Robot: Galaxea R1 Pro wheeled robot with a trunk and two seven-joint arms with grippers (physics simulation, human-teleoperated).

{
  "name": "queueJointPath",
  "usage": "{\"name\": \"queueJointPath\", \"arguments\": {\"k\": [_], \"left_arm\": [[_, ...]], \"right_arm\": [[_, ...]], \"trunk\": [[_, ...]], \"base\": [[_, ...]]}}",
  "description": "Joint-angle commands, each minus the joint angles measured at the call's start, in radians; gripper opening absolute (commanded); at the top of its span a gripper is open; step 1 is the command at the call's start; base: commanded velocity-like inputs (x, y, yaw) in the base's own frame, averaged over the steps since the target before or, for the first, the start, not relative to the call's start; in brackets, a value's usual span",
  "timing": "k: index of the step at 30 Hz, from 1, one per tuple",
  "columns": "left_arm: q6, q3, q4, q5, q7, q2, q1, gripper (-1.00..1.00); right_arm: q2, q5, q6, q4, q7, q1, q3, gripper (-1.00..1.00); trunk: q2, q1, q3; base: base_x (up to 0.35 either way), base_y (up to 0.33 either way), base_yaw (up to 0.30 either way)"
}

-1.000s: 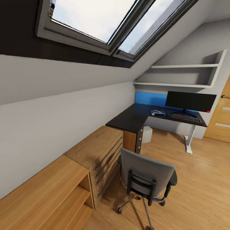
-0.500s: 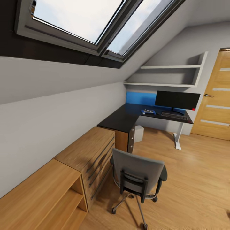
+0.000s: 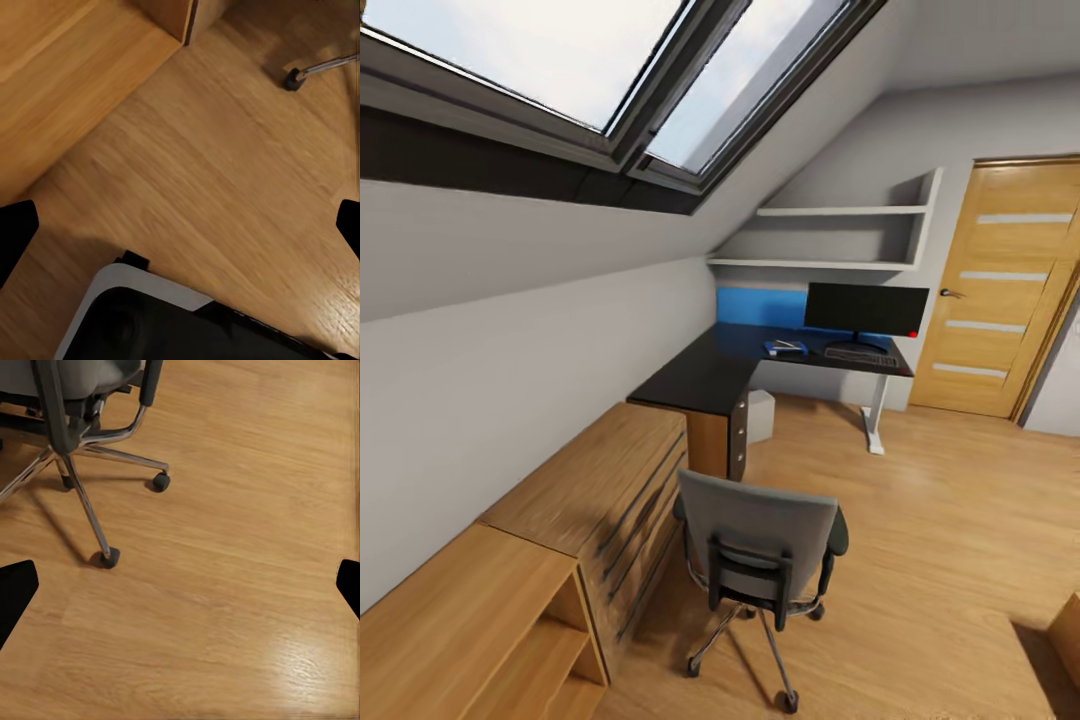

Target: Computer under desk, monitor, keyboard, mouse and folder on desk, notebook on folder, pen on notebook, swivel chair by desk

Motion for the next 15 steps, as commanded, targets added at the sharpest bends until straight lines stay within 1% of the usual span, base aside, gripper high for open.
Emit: {"name": "queueJointPath", "arguments": {"k": [1, 8, 11, 15], "left_arm": [[-0.003, 0.000, 0.000, 0.006, -0.002, 0.000, 0.000, 1.00], [-0.003, 0.000, 0.000, 0.006, -0.002, -0.001, 0.000, 1.00], [-0.003, 0.000, 0.000, 0.006, -0.002, -0.001, 0.000, 1.00], [-0.003, 0.000, 0.000, 0.006, -0.002, -0.001, 0.000, 1.00]], "right_arm": [[0.000, -0.002, -0.002, 0.002, -0.005, -0.001, 0.009, 1.00], [0.000, -0.003, -0.002, 0.002, -0.005, -0.001, 0.008, 1.00], [0.000, -0.002, -0.002, 0.002, -0.005, -0.001, 0.008, 1.00], [0.000, -0.003, -0.002, 0.002, -0.005, -0.001, 0.008, 1.00]], "trunk": [[-0.001, 0.001, 0.000], [-0.001, 0.001, 0.000], [-0.001, 0.001, 0.000], [-0.001, 0.001, 0.000]], "base": [[0.182, 0.193, -0.268], [0.184, 0.178, -0.268], [0.092, 0.078, -0.268], [0.031, 0.027, -0.268]]}}
